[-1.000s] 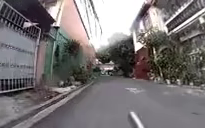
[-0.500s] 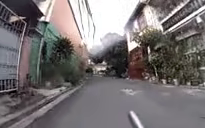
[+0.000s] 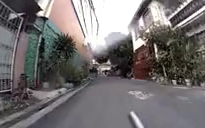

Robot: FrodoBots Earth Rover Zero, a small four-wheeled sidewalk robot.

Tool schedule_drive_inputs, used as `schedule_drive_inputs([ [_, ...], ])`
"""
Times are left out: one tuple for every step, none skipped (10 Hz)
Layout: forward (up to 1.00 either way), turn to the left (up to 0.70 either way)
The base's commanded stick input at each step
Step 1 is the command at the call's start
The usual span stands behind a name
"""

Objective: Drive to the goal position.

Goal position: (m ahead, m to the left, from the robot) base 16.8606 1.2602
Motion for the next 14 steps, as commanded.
schedule_drive_inputs([
  [0.85,0.0],
  [0.85,0.0],
  [0.85,0.0],
  [0.85,0.0],
  [0.85,0.0],
  [0.85,0.0],
  [0.85,0.0],
  [0.85,0.0],
  [0.85,0.0],
  [0.85,0.0],
  [0.85,0.0],
  [0.85,0.0],
  [0.85,0.0],
  [0.85,0.0],
])
